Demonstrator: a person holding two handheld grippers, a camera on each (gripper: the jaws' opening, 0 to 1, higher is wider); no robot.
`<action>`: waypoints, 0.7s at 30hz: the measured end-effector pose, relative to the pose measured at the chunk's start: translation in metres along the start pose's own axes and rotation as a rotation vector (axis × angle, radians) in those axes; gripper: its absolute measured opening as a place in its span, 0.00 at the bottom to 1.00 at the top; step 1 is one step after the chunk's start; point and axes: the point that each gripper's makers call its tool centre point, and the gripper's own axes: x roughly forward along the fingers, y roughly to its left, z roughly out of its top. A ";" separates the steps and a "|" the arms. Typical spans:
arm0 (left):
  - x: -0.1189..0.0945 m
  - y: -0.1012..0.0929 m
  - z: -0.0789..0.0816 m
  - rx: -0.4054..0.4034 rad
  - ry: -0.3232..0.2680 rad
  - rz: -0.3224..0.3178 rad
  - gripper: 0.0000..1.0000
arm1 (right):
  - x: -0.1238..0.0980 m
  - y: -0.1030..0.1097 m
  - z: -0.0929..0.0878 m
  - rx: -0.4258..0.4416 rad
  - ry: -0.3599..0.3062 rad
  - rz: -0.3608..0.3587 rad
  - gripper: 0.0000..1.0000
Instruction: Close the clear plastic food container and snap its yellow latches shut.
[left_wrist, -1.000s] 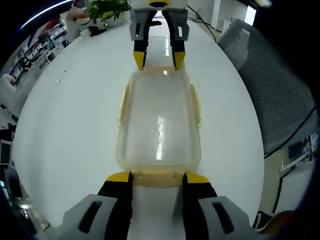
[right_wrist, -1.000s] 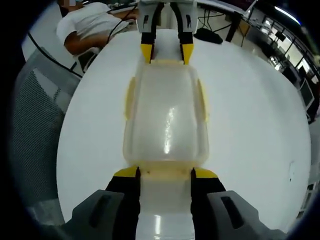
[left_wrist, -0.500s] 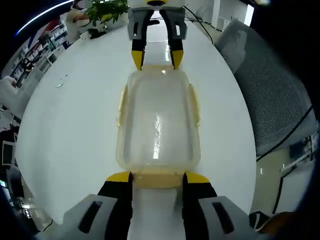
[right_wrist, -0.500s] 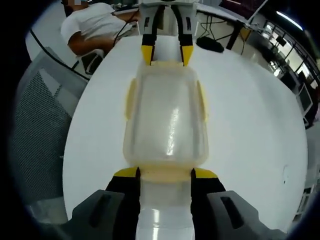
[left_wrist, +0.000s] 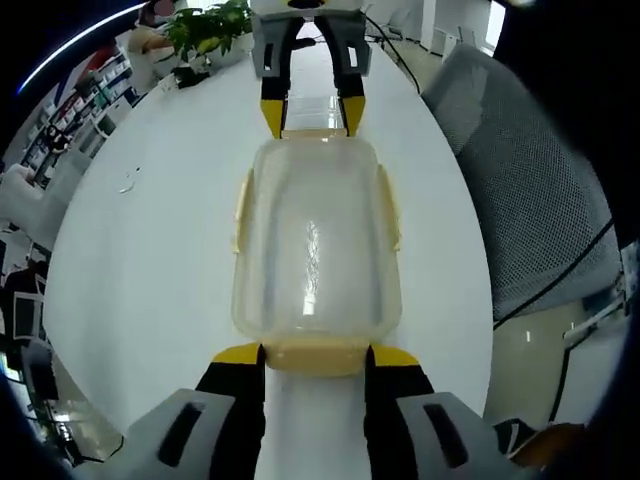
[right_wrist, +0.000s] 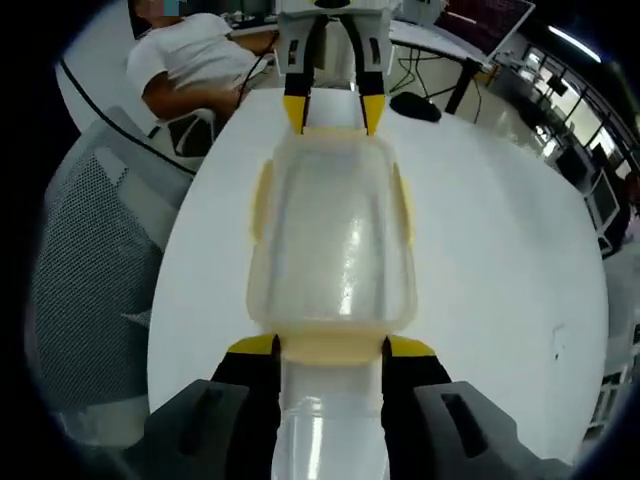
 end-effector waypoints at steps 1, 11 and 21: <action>-0.001 0.000 0.001 0.002 0.000 0.001 0.32 | -0.002 0.001 0.000 0.001 -0.001 0.000 0.35; -0.014 -0.006 0.023 0.012 -0.011 0.011 0.32 | -0.026 0.011 -0.005 0.018 -0.020 0.008 0.35; -0.018 -0.008 0.050 0.016 -0.021 0.002 0.32 | -0.048 0.016 -0.021 0.016 -0.019 0.000 0.35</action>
